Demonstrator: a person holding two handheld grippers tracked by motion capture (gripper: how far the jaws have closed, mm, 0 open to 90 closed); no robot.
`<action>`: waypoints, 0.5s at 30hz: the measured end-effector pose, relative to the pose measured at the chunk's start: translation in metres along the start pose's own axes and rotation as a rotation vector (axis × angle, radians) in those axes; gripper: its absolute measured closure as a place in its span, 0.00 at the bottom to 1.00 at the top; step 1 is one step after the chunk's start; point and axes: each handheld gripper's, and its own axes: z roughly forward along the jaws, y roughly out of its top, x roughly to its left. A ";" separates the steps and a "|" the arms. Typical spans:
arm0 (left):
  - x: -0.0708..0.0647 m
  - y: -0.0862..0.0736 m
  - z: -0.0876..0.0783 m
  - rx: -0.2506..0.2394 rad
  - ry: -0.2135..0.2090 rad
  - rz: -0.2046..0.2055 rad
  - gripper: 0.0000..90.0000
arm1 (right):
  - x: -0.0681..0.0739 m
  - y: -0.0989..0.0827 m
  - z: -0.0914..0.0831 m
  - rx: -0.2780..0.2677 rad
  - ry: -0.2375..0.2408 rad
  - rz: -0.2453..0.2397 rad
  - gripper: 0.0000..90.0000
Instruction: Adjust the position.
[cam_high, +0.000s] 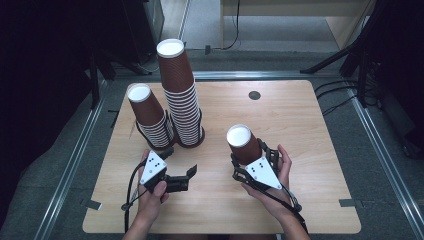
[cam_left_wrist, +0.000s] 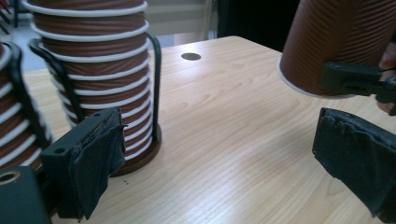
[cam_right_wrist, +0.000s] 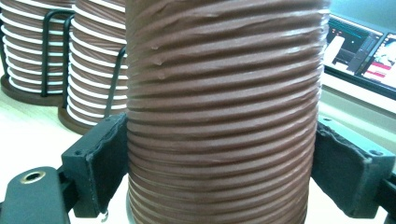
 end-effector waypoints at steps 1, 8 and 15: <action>-0.002 0.000 0.001 0.002 -0.013 -0.006 0.03 | 0.001 0.000 0.000 0.000 -0.003 -0.006 0.13; -0.009 0.002 0.003 0.004 -0.051 -0.007 0.03 | 0.008 -0.002 0.000 -0.009 0.021 -0.066 0.14; -0.013 0.004 0.002 -0.011 -0.086 -0.007 0.03 | 0.020 -0.004 0.002 -0.016 0.022 -0.190 0.15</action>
